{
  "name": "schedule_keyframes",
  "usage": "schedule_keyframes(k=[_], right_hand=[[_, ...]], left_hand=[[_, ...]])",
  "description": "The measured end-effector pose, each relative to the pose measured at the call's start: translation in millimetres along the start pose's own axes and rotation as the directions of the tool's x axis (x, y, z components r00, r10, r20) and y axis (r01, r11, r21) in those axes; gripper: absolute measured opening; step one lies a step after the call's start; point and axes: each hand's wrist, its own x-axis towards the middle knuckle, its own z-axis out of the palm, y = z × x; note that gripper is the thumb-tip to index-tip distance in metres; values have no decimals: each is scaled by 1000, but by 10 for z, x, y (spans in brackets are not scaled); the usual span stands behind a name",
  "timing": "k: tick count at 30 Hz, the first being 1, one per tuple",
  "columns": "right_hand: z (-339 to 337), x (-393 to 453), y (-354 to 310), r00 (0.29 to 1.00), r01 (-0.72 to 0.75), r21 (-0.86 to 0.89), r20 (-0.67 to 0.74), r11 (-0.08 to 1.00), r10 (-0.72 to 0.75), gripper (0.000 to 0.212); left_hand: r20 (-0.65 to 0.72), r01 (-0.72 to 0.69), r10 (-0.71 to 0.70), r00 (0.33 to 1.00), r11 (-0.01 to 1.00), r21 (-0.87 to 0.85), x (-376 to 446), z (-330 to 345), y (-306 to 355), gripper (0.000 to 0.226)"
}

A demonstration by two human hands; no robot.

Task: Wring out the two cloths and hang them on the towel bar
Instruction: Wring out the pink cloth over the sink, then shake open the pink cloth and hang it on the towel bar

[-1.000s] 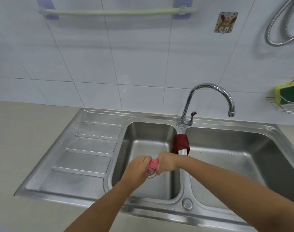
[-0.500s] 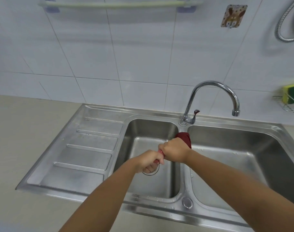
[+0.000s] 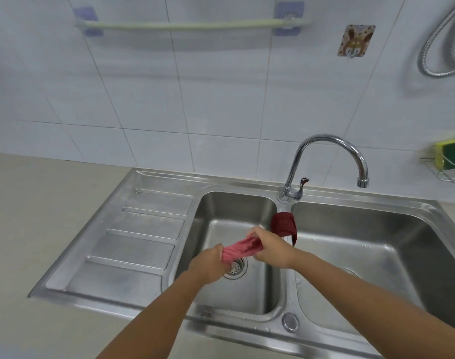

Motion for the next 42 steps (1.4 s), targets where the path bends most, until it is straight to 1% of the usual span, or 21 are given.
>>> schedule_keyframes(k=[2,3,4,6,8,10,12,15,17,21,25,28,29,30,32,34,35,37,38,40,42], right_hand=[[-16,-38,38,994,-85,222,-51,971,99,23],[-23,-45,60,986,-116,300,-83,947,147,17],[-33,-53,60,979,-127,368,-104,921,176,14],[-50,-62,19,973,-128,461,-112,878,201,9],[-54,-74,-52,975,-110,495,-114,862,190,4],[-62,-85,-111,978,-92,491,-119,866,171,7],[-85,-106,-133,979,-82,452,-131,888,157,10],[-141,-124,-102,975,-66,356,-175,932,136,20],[-171,-149,-57,969,-76,259,-210,963,133,24],[-244,-226,97,948,-147,150,-262,978,183,35],[-341,-322,268,937,-258,-34,-251,966,241,34],[-343,-405,311,935,-339,-235,-192,911,299,22],[-326,-408,324,940,-328,-243,-179,913,290,23],[-311,-389,327,949,-296,-218,-177,930,260,38],[-317,-361,249,968,-168,-92,-205,981,147,66],[-362,-321,103,967,-28,-22,-254,999,22,77],[-386,-297,32,963,23,-31,-268,999,-30,78],[-424,-256,-101,952,88,-99,-285,991,-113,72],[-438,-234,-144,945,93,-148,-299,985,-134,61],[-460,-206,-194,936,73,-242,-318,968,-150,31],[-487,-180,-184,940,62,-300,-304,952,-157,17]], left_hand=[[30,8,-5,1000,998,-68,-28,6,-40,44],[35,11,-7,999,994,-113,-54,9,-27,51],[13,3,-1,1000,991,-135,-78,13,-2,58],[-109,-45,34,993,994,-102,-110,22,63,68],[-228,-96,60,972,985,-147,-125,6,155,60],[-283,-143,71,956,959,-244,-125,-28,252,35],[-325,-162,69,943,949,-271,-133,-49,329,17],[-371,-163,41,928,939,-303,-174,-83,407,10],[-384,-154,27,923,940,-304,-190,-99,424,14],[-444,-113,-44,895,941,-320,-230,-185,411,25],[-521,-166,-18,854,938,-304,-269,-309,462,29],[-495,-185,1,869,928,-323,-287,-385,591,26],[-481,-186,14,876,932,-312,-294,-401,644,25],[-474,-192,33,880,937,-291,-297,-415,692,23],[-474,-218,78,877,944,-247,-296,-429,769,20],[-467,-236,115,877,949,-210,-300,-437,820,19],[-458,-242,133,879,952,-188,-305,-436,836,20],[-444,-257,171,879,956,-140,-322,-418,865,20],[-444,-262,183,877,957,-123,-331,-403,871,20],[-459,-259,174,871,958,-127,-356,-374,865,19],[-480,-252,152,864,956,-151,-381,-379,831,21]])
